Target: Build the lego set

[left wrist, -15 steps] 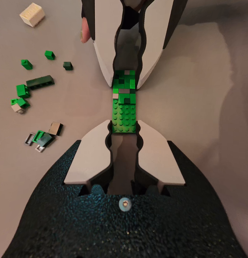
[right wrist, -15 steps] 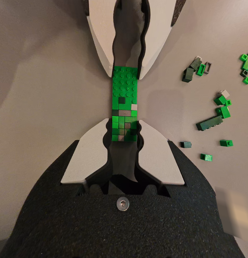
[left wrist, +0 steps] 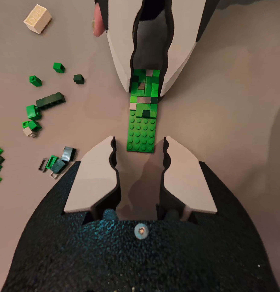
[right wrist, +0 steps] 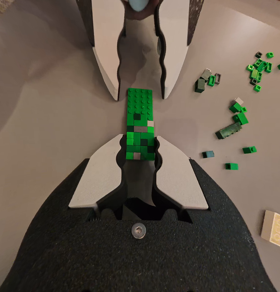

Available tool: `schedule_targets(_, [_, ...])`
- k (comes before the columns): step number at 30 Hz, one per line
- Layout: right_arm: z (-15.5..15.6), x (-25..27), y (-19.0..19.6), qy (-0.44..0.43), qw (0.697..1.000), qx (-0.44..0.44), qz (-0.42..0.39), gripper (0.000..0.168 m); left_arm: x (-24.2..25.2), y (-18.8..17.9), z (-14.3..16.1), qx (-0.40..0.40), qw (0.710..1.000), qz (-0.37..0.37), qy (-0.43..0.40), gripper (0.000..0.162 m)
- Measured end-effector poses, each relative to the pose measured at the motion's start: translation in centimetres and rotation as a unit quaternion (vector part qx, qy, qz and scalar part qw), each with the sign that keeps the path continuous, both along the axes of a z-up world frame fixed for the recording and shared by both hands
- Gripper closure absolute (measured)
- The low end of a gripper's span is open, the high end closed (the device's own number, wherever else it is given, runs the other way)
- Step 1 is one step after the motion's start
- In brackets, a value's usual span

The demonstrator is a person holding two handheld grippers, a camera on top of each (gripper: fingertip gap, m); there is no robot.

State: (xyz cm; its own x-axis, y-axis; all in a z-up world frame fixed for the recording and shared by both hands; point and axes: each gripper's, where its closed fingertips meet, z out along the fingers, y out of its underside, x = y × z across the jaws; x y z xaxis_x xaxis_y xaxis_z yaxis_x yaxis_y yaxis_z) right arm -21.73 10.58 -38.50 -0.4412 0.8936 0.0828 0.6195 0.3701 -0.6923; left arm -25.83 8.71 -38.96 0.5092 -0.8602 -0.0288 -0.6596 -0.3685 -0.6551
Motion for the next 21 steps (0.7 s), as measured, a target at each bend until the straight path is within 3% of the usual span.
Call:
schedule_targets(1, [0.0, 0.0, 0.0, 0.004, 1.0, -0.005, -0.003, 0.135, 0.2, 0.0, -0.3, -0.006, 1.0, -0.006, 0.011, 0.105])
schedule_targets(4, [0.0, 0.2, 0.0, 0.013, 1.0, -0.014, -0.008, 0.135, 1.0, -0.1, -0.3, -0.029, 0.999, -0.023, 0.026, 0.11])
schedule_targets(8, [0.0, 0.2, 0.1, 0.018, 1.0, -0.019, -0.017, 0.135, 1.1, 0.5, -0.4, -0.048, 0.997, -0.026, 0.055, 0.129])
schedule_targets(11, [0.3, 0.0, 0.6, 0.034, 0.999, 0.007, -0.039, 0.132, 1.0, 0.7, -0.4, -0.05, 0.996, -0.026, 0.066, 0.13])
schedule_targets(17, [2.1, -0.8, -0.4, 0.127, 0.968, 0.215, -0.036, 0.126, 1.1, 1.2, -0.3, -0.052, 0.998, 0.011, 0.025, 0.13])
schedule_targets(21, [2.1, -1.3, -0.1, 0.135, 0.899, 0.416, -0.015, 0.126, 1.2, 1.3, 0.0, -0.052, 0.998, 0.018, 0.009, 0.13])
